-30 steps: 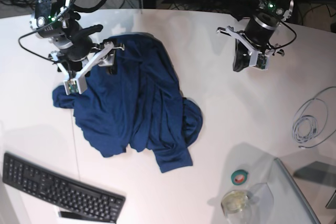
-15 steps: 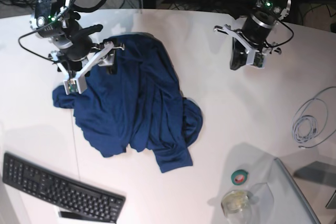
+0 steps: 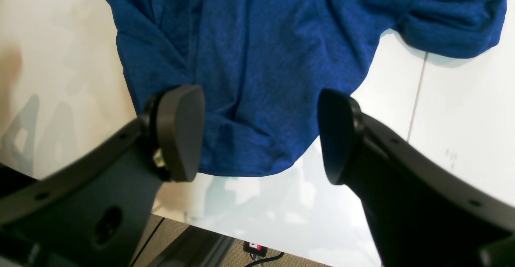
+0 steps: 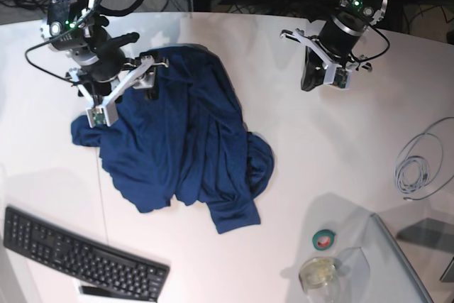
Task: Layout the t-shirt on the table in an organized manner, then fold the t-shirt properly
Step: 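Regrasp the shirt edge with the right gripper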
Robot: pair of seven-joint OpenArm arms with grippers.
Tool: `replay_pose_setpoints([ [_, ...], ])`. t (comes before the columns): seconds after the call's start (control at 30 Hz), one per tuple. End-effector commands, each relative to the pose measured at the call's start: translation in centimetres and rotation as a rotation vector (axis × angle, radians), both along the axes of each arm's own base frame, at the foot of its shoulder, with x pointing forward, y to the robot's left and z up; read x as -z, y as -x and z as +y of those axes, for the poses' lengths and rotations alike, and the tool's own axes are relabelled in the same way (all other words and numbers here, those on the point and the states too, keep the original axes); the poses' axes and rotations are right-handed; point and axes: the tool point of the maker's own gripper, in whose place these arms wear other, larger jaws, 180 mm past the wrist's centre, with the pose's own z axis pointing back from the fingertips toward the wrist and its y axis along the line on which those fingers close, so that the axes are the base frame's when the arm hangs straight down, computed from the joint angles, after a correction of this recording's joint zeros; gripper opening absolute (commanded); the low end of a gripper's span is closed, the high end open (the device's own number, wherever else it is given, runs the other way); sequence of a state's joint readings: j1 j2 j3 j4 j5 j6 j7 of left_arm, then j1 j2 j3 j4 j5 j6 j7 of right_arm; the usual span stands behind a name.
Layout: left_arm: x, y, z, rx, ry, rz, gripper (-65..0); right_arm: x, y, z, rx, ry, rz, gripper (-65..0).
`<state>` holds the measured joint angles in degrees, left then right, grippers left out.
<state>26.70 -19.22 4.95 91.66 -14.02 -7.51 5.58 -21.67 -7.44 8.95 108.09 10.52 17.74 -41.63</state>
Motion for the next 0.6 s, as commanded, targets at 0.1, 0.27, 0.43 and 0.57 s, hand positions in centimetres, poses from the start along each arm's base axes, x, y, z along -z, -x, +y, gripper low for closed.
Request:
replay_pose_setpoints([
  [0.1, -1.1, -0.6, 0.0, 0.000, 0.012, -0.044, -65.0, -1.0, -0.6, 1.0, -0.018, -0.024, -0.041, -24.6],
  [0.27, -1.3, -0.3, -0.3, 0.002, 0.021, -0.042, -65.0, -1.0, -0.6, 1.0, -0.018, -0.024, -0.041, -24.6],
  [0.43, -1.0, -0.1, -0.6, -0.007, 0.031, -0.036, -65.0, -0.9, -0.6, 1.0, -0.018, -0.024, -0.040, -24.6],
  [0.57, -1.1, -0.2, -0.2, -0.015, 0.023, -0.040, -65.0, 0.1, -0.1, 1.1, -0.019, -0.030, -0.008, -24.6],
])
